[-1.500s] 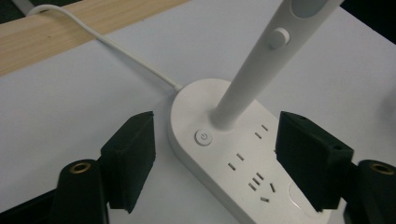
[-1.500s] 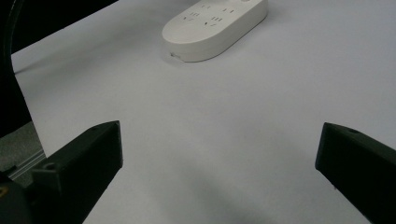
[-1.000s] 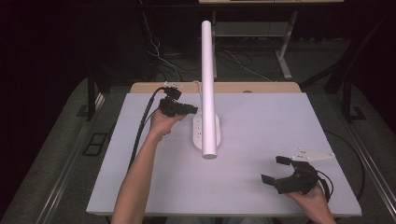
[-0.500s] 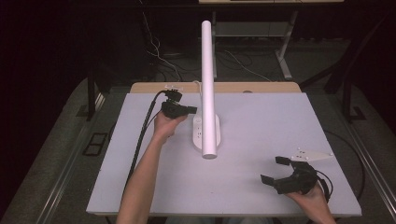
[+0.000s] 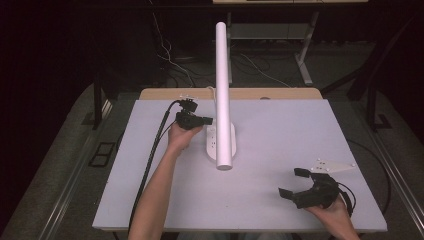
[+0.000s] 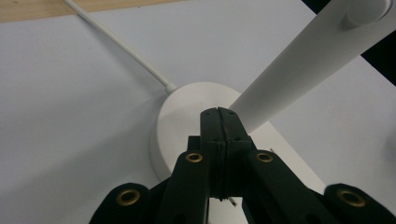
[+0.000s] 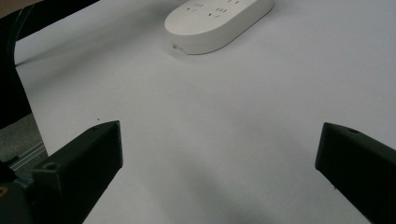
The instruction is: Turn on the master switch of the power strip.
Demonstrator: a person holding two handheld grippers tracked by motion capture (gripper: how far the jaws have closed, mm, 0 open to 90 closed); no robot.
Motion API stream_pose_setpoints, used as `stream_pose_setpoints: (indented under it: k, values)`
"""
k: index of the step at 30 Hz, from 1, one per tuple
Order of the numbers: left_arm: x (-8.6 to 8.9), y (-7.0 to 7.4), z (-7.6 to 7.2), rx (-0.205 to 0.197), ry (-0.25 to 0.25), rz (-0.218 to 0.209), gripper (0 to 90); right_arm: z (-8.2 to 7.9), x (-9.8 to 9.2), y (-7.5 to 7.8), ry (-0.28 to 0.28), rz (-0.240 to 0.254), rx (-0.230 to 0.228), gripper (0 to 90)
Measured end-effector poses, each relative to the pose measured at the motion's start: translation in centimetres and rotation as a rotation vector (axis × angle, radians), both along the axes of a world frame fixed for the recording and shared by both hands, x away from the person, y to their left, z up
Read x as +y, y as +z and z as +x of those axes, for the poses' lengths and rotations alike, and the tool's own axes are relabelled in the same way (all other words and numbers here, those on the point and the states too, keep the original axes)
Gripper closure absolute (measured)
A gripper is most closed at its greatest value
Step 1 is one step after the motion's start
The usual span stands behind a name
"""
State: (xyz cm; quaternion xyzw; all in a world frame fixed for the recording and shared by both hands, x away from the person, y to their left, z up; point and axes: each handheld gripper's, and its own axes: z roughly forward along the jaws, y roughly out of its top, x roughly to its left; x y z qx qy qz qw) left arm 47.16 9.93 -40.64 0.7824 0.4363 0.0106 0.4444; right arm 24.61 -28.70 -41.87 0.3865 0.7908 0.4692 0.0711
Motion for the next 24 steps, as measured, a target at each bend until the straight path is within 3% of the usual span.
stream_pose_setpoints:
  k: [19, 24]
  values:
    - [-0.6, -2.1, 0.0, 0.036, 0.021, 0.006, 89.4, 0.0, 0.0, 0.0, 0.004, -0.004, 0.0, 0.2]
    - [-0.6, -2.0, -0.1, 0.014, 0.012, 0.027, 89.6, 0.0, 0.0, 0.0, 0.003, -0.005, -0.001, 0.2]
